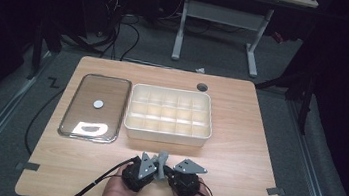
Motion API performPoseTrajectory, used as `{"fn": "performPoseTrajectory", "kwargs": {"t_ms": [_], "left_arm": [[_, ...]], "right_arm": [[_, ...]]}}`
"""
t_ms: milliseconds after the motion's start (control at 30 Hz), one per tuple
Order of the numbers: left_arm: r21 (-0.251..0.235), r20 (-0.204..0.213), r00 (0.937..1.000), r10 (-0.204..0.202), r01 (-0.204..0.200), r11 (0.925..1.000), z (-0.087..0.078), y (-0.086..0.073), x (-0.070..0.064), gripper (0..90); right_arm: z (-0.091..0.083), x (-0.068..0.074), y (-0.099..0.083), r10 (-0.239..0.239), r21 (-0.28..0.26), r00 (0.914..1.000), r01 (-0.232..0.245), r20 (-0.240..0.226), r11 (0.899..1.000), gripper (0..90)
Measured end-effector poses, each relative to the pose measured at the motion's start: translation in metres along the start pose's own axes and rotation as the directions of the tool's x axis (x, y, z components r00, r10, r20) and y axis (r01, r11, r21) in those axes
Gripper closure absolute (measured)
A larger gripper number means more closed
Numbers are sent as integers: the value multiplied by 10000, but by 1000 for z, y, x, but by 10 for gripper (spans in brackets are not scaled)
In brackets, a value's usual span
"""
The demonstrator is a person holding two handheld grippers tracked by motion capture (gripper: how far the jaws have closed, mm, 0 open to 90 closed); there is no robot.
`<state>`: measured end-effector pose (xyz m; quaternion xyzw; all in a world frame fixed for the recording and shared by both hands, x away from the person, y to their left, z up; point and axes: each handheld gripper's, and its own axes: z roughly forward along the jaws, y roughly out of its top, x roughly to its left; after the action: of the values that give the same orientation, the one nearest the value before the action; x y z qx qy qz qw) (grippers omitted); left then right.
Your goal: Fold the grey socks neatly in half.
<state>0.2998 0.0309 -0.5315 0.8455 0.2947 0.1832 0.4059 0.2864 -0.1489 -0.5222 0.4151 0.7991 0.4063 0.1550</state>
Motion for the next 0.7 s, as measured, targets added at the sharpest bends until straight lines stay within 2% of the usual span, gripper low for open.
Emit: {"fn": "performPoseTrajectory", "kwargs": {"t_ms": [200,300,367,400,433,467,500,533,567,600,633,667,700], "left_arm": [[143,-95,9999,53,-52,9999,0,4,-3,814],[119,41,9998,-215,214,9997,-2,5,-1,781],[-87,162,9990,-414,415,9991,-7,6,1,747],[-426,227,9984,-514,523,9977,-14,7,2,736],[-426,227,9984,-514,523,9977,-14,7,2,730],[-897,134,9983,-559,568,9943,-25,6,5,729],[-1042,-38,9984,-563,556,9930,-30,5,9,730],[-981,-274,9976,-628,599,9934,-34,3,13,735],[-638,-538,9952,-821,786,9949,-35,0,20,746],[-393,-600,9940,-916,894,9952,-35,-3,24,757],[-393,-600,9940,-916,894,9952,-35,-3,24,767],[144,-683,9932,-946,958,9953,-31,-11,28,777],[289,-631,9937,-930,949,9951,-28,-15,27,782]], "right_arm": [[-1,-4,-2,-53,-11,10000,53,-25,10000,900],[-1,-5,-3,-46,41,10000,46,56,10000,900],[-1,-7,-3,53,41,9999,-53,97,10000,900],[-1,-7,-4,89,62,9999,-89,115,9999,900],[-1,-7,-4,89,62,9999,-89,115,9999,900],[-1,-8,-4,87,118,9999,-88,131,9999,900],[-1,-8,-5,73,114,9999,-75,126,9999,900],[-1,-7,-5,82,132,9999,-83,138,9999,900],[-1,-7,-5,44,134,9999,-46,149,9999,900],[-1,-7,-5,6,143,9999,-8,166,9999,900],[-1,-7,-5,6,143,9999,-8,166,9999,900],[1,-6,-4,-50,196,9997,46,218,9998,900],[2,-5,-3,-57,220,9996,51,261,9997,900]]}}
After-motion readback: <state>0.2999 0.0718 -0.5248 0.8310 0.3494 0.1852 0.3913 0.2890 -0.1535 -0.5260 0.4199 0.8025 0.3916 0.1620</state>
